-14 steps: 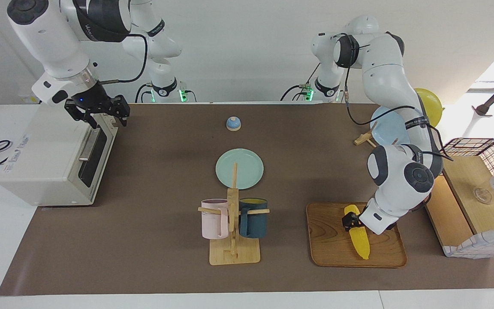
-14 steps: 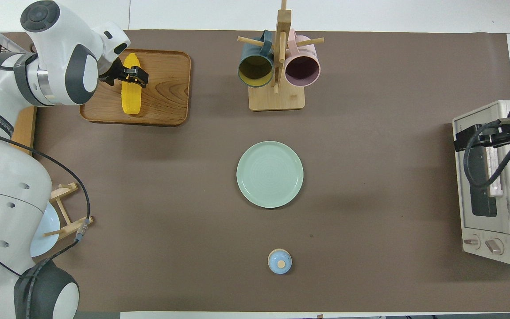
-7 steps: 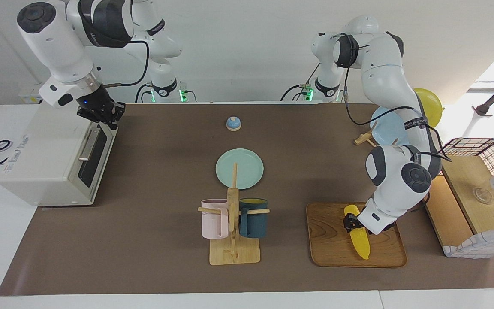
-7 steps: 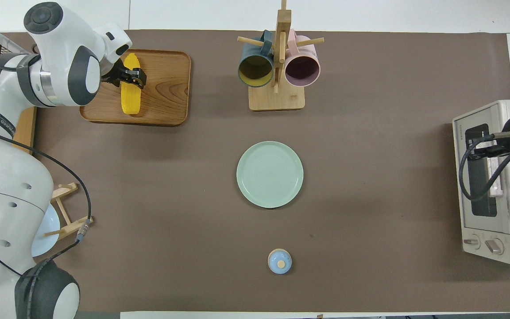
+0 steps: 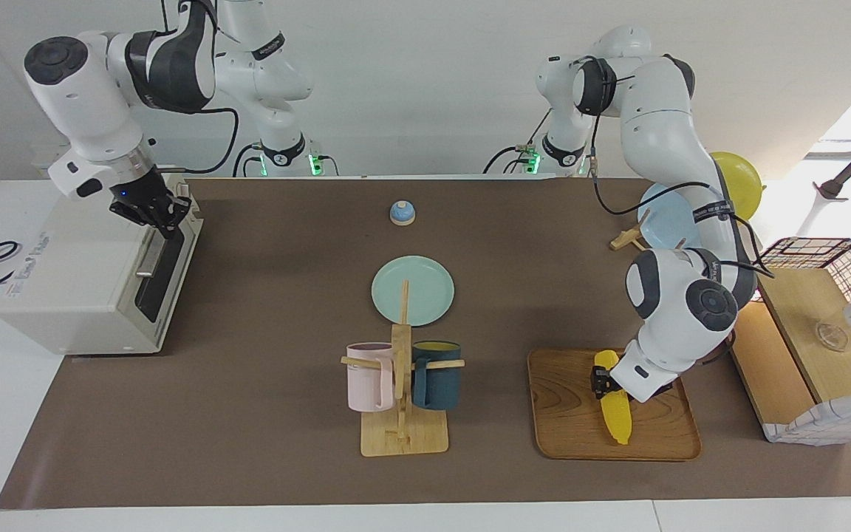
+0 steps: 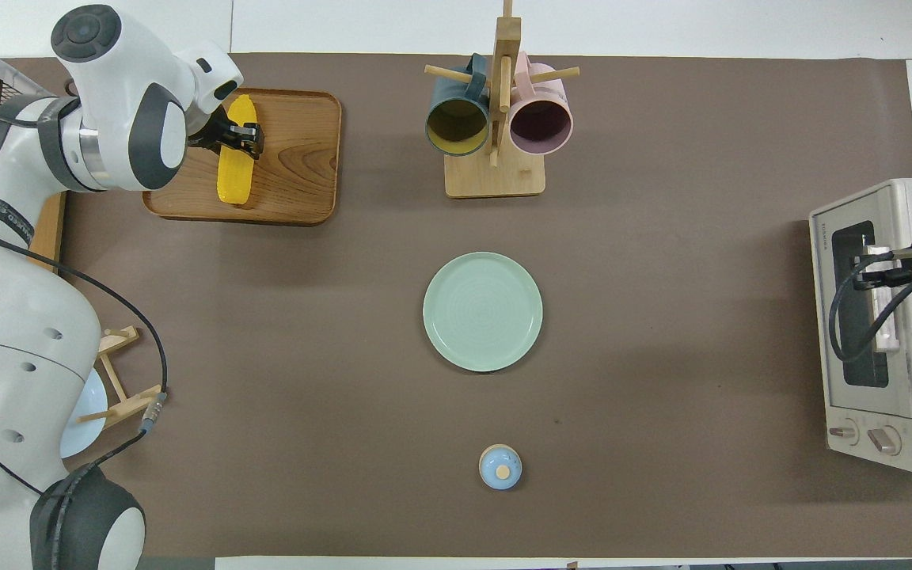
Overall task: Put corn in oven
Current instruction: 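Grasp the corn with the left gripper while the right gripper reaches the oven, then carry the corn to the green plate while the right gripper opens the oven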
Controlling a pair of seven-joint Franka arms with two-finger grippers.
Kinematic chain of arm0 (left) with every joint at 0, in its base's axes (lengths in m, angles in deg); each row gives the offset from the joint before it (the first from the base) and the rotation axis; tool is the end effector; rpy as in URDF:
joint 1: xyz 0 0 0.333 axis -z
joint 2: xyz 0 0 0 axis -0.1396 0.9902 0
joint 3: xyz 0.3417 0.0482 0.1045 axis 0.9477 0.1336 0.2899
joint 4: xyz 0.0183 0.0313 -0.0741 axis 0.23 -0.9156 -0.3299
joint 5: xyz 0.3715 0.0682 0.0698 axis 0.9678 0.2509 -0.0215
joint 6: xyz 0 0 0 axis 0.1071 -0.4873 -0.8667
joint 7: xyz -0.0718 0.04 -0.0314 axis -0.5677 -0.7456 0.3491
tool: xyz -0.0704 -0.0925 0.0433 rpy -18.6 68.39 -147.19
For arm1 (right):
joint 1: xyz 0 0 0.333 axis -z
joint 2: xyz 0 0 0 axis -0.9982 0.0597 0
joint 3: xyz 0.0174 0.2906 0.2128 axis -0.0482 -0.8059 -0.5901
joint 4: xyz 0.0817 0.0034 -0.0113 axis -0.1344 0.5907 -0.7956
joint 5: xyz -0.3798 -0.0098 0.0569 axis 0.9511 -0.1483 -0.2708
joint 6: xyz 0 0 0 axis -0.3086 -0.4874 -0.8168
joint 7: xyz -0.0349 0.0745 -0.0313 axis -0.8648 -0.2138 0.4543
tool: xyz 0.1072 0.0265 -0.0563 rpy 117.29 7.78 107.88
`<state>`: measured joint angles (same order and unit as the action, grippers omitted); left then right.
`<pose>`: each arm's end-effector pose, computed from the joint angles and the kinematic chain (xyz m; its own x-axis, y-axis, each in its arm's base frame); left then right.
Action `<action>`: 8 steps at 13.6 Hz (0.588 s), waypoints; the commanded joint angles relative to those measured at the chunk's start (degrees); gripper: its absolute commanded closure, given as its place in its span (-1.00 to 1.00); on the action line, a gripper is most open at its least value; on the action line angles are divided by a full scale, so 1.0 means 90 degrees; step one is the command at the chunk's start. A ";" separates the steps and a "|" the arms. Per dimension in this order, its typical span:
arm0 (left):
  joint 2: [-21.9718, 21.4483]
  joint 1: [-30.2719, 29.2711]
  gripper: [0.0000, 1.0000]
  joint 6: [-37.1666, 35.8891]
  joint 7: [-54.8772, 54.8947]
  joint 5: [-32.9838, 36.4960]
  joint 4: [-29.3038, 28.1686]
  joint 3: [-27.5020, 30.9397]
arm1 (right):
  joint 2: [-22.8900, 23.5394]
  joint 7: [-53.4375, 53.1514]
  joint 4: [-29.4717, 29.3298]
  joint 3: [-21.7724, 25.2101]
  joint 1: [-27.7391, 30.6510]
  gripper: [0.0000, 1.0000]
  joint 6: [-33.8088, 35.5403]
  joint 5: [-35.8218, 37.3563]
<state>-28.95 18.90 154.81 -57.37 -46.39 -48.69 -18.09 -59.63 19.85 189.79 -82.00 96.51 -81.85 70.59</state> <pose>0.7673 -0.1351 0.3471 0.9837 -0.1789 0.0170 -0.1796 -0.9817 0.0637 0.5066 -0.0796 0.5398 0.9987 -0.0339 -0.0371 -0.0312 -0.9968 0.0730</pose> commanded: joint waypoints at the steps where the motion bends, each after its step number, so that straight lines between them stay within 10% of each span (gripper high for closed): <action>1: -0.0758 0.0061 1.00 -0.0685 -0.0397 -0.0367 -0.0152 0.0053 | -0.0118 -0.0096 0.0419 -0.0059 0.0156 1.00 -0.0334 0.0351; 8: -0.2508 0.1045 1.00 -0.1429 -0.2643 -0.0408 -0.1411 0.0004 | 0.0058 -0.0076 0.0478 -0.0059 0.0361 1.00 -0.0529 0.0547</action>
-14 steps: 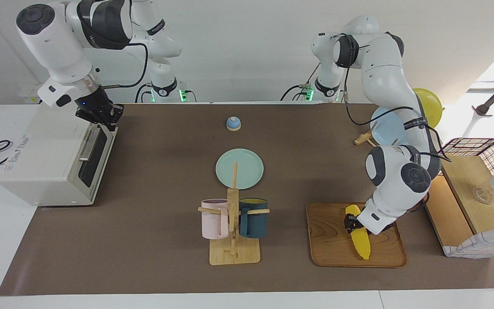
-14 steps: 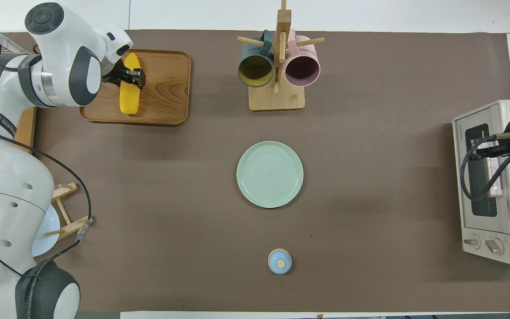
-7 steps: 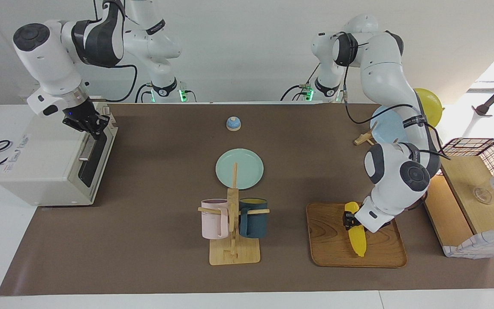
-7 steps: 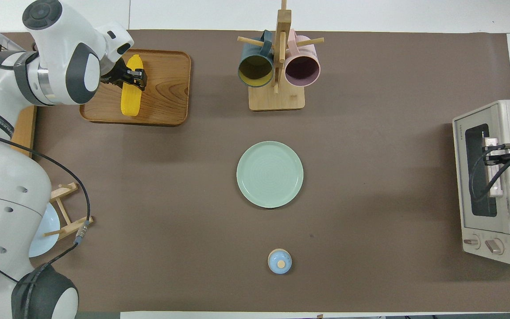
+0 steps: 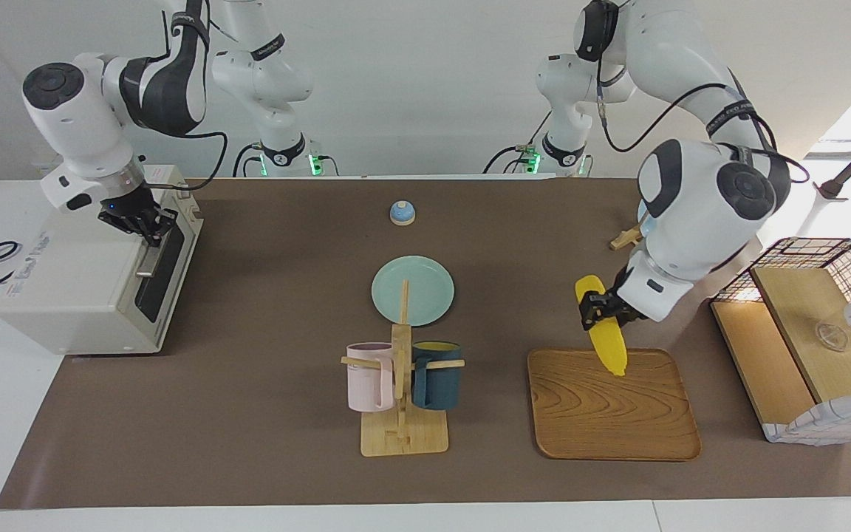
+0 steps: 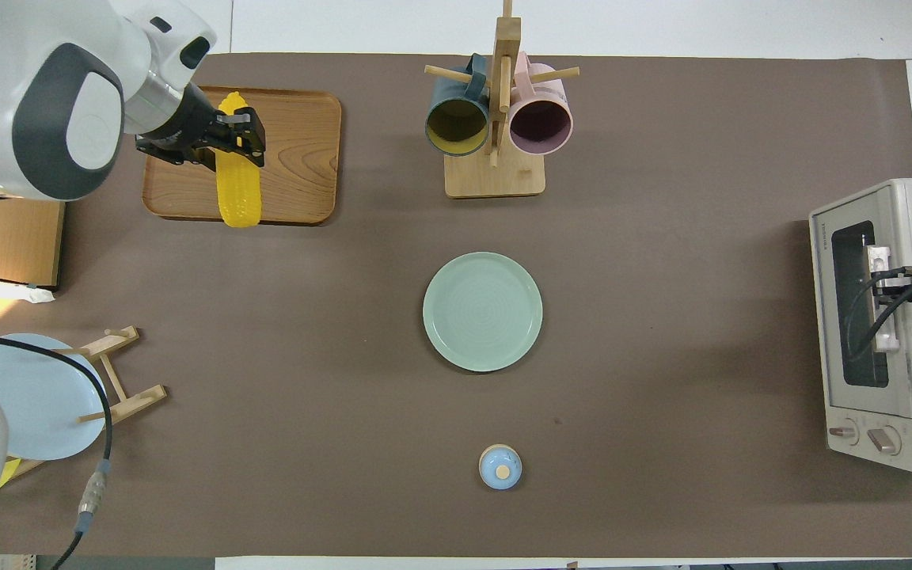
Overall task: Put corn in oven
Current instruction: 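Carry the corn to the green plate while the right gripper opens the oven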
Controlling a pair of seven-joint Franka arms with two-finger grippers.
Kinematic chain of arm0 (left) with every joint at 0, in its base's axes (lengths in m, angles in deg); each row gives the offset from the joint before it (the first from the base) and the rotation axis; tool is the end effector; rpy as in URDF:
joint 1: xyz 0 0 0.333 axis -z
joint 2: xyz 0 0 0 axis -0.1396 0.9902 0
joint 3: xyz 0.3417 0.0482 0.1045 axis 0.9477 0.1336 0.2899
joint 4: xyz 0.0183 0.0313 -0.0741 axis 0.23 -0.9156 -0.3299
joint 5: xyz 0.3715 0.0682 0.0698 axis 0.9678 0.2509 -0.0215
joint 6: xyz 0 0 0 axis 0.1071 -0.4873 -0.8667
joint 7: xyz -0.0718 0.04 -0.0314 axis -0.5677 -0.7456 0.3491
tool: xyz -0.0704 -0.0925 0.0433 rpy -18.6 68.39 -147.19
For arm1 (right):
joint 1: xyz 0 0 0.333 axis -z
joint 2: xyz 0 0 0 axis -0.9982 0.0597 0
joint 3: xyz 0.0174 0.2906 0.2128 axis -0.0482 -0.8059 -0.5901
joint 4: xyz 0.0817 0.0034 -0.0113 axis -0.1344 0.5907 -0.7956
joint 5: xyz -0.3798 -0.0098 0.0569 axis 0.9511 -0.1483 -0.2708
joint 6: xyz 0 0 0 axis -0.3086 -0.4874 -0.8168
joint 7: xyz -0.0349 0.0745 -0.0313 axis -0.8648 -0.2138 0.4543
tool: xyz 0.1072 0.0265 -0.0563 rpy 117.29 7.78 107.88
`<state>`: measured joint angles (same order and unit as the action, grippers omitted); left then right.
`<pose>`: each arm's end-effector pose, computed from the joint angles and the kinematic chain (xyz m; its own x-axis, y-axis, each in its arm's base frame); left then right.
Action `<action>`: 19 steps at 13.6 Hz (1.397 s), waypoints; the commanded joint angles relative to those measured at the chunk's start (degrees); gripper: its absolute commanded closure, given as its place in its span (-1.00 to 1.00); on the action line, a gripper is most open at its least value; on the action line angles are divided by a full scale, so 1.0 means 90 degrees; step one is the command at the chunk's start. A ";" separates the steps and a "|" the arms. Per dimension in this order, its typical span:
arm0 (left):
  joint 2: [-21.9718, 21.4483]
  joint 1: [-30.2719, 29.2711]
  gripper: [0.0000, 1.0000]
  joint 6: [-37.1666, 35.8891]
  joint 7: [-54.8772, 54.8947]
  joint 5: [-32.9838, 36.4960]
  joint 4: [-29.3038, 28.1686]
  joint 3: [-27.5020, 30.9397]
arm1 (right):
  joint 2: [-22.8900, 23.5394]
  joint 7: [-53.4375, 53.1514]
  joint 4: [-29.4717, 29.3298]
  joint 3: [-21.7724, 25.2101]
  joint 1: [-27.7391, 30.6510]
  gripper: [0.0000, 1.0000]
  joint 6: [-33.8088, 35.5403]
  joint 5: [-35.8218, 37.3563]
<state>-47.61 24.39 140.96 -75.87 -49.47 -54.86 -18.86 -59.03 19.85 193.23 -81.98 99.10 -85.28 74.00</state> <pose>0.6713 -0.2010 0.5179 0.9985 0.0256 -0.0476 0.0316 -0.9910 0.1304 0.5009 -0.1071 0.5120 0.9970 -0.0559 -0.0544 -0.0488 -0.9910 0.1245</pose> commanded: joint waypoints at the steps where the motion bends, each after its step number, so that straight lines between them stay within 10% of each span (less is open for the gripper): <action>1: -0.0474 0.0631 1.00 0.0101 -0.0754 -0.0066 -0.0765 0.0089 | 0.0011 -0.0057 0.0105 -0.0062 0.0084 1.00 -0.0157 0.0169; 9: -0.1616 0.2584 1.00 0.3017 -0.1752 -0.0134 -0.3790 0.0080 | 0.0050 -0.0125 0.0437 -0.0091 0.0143 1.00 -0.0489 0.0042; 19: -0.0416 0.3446 1.00 0.4739 -0.1479 -0.0066 -0.3813 0.0099 | 0.0401 -0.0672 0.1052 -0.0101 -0.0395 1.00 -0.1445 -0.0563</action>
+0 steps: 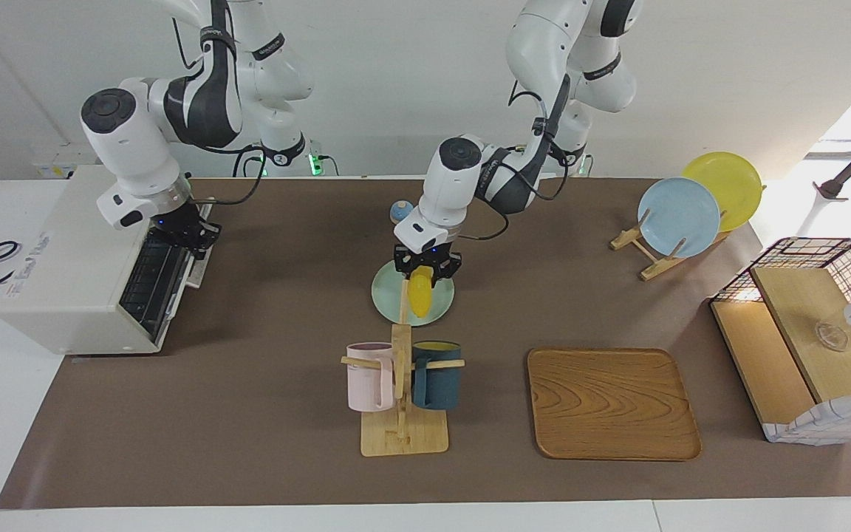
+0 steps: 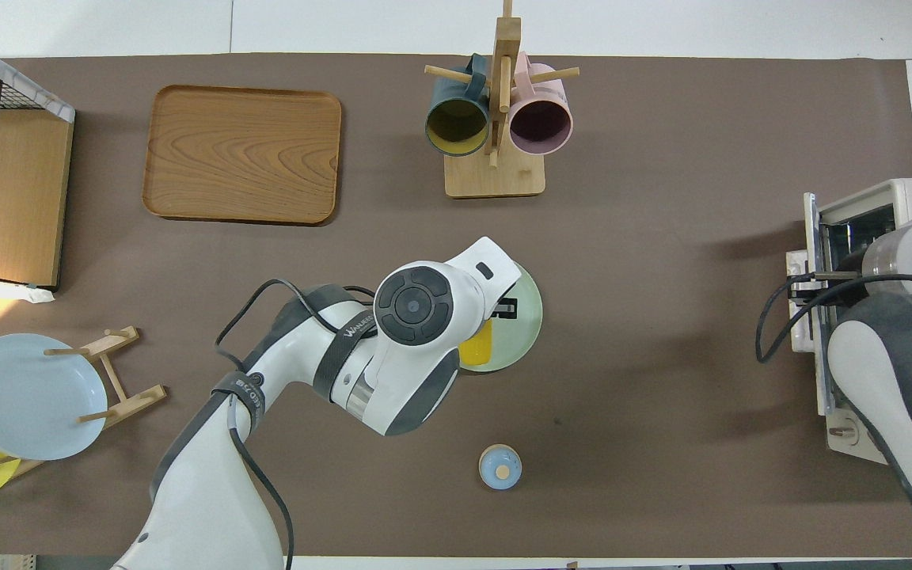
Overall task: Put corn in oven
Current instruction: 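Carry the corn to the green plate while the right gripper opens the oven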
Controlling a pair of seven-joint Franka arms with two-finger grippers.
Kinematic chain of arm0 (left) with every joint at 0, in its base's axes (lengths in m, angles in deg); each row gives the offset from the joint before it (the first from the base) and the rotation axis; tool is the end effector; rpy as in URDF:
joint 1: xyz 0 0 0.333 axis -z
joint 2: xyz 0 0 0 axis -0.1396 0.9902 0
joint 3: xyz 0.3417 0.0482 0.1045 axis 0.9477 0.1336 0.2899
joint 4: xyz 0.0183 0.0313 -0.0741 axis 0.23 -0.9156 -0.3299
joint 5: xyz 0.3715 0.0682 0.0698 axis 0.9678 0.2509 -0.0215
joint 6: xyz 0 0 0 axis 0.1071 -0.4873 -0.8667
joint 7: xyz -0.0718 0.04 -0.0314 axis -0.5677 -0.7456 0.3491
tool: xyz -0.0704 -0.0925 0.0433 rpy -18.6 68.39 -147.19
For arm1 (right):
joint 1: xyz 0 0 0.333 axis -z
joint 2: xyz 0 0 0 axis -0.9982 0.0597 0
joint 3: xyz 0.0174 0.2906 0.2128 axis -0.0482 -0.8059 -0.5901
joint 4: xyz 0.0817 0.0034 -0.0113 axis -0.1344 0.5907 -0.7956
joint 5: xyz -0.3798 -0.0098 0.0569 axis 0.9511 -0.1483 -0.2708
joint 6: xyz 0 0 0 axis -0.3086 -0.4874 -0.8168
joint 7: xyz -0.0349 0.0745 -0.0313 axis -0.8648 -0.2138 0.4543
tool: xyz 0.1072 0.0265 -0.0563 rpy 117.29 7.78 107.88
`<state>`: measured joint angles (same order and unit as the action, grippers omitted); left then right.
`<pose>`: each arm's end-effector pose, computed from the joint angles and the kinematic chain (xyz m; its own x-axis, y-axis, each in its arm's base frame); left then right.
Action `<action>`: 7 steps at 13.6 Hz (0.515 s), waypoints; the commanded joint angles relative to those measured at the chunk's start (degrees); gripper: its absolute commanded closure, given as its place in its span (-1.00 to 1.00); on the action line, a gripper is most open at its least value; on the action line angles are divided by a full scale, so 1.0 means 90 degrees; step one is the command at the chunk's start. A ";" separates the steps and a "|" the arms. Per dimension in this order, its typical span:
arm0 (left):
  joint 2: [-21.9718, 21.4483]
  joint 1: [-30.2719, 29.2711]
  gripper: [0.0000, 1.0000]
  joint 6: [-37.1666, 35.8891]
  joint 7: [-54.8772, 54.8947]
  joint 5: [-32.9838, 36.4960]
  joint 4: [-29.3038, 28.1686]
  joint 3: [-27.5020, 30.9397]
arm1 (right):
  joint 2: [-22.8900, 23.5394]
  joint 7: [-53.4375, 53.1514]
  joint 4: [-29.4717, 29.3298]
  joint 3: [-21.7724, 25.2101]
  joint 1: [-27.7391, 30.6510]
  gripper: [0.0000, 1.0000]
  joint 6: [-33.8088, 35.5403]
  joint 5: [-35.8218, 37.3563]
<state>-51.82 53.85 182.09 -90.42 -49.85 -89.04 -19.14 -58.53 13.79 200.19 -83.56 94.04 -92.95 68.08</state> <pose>0.4657 -0.4665 0.3580 0.9856 -0.1385 0.0966 -0.1547 -0.9700 0.1877 0.5029 -0.0383 0.4624 0.9965 -0.0752 -0.0364 -0.0740 -0.9967 0.0339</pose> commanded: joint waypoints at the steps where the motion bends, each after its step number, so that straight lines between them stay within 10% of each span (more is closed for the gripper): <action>1: 0.0052 0.0172 1.00 0.0169 0.0186 -0.0024 -0.0034 0.0130 | 0.0463 0.0003 0.0299 0.0075 0.0168 1.00 -0.0711 0.0036; 5: 0.0072 0.0240 0.98 0.0160 0.0196 -0.0024 -0.0073 0.0130 | 0.0718 -0.0017 0.0561 0.0066 0.0070 1.00 -0.1383 -0.0013; 7: 0.0072 0.0240 -0.99 0.0092 0.0206 -0.0024 -0.0064 0.0140 | 0.0737 -0.0201 0.0806 0.0075 -0.0202 1.00 -0.1794 -0.0013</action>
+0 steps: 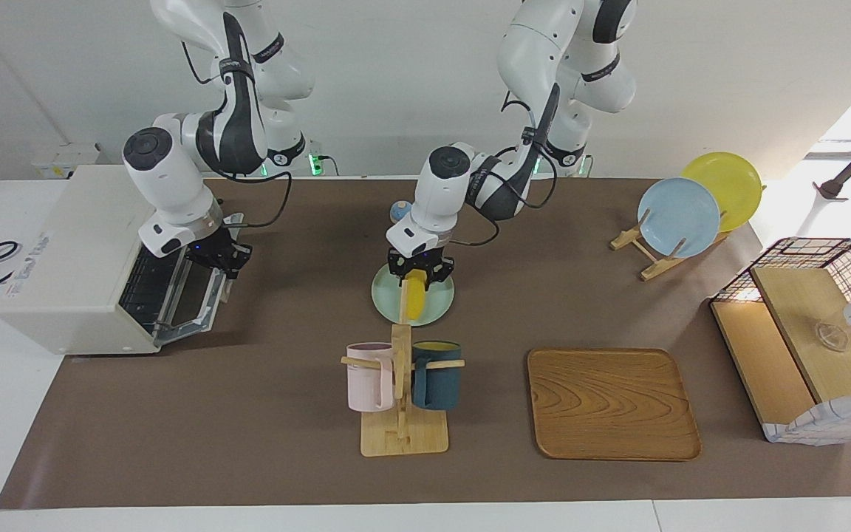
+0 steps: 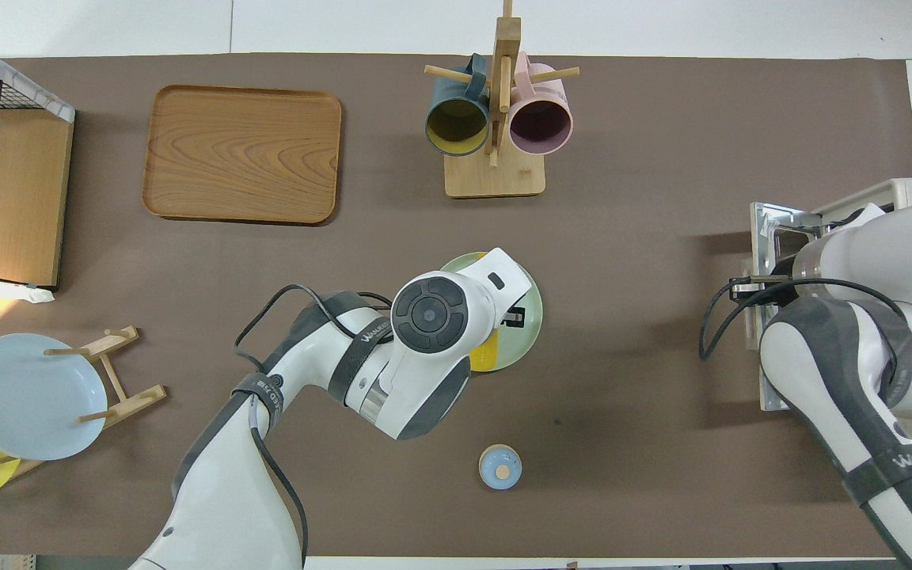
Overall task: Put corn in oven
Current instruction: 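Carry the corn to the green plate while the right gripper opens the oven, then release the corn on the plate while the right gripper moves toward it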
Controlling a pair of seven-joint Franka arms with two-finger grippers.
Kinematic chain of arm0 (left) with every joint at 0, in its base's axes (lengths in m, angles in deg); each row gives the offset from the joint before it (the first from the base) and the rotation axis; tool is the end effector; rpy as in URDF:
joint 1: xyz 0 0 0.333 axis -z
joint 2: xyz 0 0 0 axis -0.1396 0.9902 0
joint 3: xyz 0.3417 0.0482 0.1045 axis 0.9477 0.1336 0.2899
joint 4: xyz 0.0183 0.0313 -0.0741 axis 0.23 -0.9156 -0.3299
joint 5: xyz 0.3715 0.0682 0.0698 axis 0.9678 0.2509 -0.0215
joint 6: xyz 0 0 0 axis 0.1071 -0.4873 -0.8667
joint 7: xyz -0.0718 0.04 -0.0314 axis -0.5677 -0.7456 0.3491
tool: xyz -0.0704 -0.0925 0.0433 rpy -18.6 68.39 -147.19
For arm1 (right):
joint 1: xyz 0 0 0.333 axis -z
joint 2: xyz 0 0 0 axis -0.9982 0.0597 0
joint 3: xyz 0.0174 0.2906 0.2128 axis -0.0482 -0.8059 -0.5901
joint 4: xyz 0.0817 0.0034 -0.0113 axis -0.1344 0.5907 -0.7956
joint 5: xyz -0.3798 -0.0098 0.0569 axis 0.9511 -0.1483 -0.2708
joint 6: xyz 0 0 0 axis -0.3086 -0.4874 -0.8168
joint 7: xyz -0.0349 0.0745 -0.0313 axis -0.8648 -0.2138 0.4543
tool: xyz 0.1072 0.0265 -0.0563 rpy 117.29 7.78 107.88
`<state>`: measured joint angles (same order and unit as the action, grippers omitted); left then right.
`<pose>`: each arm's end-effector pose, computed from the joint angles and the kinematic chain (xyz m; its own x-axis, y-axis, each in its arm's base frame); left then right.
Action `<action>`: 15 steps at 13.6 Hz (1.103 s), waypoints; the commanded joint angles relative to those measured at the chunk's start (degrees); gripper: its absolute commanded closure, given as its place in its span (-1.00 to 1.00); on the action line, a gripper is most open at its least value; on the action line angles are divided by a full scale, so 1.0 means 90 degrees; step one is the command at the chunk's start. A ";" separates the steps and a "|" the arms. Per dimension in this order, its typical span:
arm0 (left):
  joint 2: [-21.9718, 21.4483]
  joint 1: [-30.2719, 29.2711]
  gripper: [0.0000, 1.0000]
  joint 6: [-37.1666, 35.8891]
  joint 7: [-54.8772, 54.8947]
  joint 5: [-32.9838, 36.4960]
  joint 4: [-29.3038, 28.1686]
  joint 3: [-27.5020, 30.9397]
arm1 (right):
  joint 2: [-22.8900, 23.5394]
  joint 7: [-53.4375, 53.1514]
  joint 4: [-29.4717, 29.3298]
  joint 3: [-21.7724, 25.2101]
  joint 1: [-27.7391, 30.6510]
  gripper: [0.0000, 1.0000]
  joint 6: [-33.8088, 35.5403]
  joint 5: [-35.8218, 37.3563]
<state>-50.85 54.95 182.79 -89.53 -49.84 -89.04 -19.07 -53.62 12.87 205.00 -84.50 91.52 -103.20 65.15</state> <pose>0.4586 -0.4758 0.3482 0.9806 -0.1705 0.0968 -0.1859 -0.9656 0.1818 0.5128 -0.0053 0.3967 0.9980 -0.0565 -0.0279 -0.0569 -0.9983 -0.0138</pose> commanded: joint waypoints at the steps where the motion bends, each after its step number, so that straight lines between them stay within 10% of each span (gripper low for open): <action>1: -0.0046 0.0118 -1.00 -0.0016 0.0107 -0.0024 -0.0055 0.0133 | 0.0249 -0.0130 0.0311 0.0179 0.0057 1.00 -0.0763 0.0312; 15: -0.1588 -0.3073 -1.00 -0.2905 0.1521 0.0189 0.0492 0.0182 | 0.0699 -0.1132 0.0079 0.0150 -0.1033 1.00 -0.0999 -0.0137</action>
<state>-64.18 30.57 159.26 -77.95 -49.54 -85.13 -16.89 -47.19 7.23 207.43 -83.48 87.03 -112.56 65.14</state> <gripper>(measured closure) 0.000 0.991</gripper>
